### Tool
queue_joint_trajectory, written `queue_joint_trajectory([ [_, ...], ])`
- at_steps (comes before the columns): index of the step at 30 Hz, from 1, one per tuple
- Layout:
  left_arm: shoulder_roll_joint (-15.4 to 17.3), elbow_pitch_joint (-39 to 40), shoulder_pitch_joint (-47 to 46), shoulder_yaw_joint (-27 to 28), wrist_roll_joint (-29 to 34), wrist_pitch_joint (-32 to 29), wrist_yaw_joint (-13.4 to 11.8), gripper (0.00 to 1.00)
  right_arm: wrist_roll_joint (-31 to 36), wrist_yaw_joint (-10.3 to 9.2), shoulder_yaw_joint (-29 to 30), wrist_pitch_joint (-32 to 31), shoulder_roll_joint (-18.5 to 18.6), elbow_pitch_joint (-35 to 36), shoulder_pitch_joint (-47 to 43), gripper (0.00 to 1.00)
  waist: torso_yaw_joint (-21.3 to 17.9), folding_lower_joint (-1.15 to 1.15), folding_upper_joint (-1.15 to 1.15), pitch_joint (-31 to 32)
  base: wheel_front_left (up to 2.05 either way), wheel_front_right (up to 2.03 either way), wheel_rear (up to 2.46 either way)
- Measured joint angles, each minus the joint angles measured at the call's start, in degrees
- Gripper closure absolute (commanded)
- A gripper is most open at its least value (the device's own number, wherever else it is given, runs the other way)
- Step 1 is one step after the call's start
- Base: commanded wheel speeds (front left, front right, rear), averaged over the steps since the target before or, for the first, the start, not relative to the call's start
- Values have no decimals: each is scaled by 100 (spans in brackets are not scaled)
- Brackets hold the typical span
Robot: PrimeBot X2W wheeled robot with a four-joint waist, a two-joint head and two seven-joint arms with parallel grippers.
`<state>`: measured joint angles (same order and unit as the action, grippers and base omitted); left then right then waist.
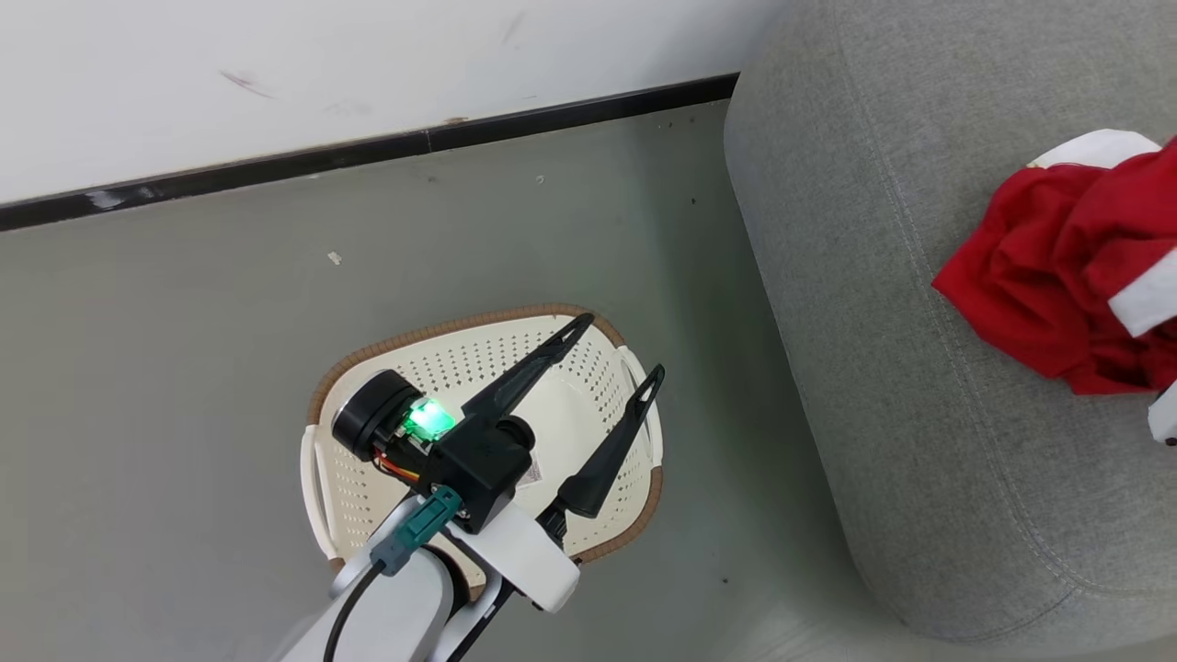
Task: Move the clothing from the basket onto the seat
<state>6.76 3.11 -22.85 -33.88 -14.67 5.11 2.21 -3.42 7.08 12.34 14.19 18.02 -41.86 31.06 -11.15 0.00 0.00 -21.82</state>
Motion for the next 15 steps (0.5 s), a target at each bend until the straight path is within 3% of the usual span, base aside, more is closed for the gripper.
queue_joint_trajectory([
  [6, -48, -87, 4, 62, -178, 57, 47, 0, -8, 0, 212, 1, -33, 637, -269, 0, -114, 0, 0, 134, 0, 0, 0],
  [15, -82, -270, 136, 259, -408, 155, 43, 0, -1, 0, 188, 1, -366, 1390, -922, 0, -255, 0, 0, 413, 0, 0, 0],
])
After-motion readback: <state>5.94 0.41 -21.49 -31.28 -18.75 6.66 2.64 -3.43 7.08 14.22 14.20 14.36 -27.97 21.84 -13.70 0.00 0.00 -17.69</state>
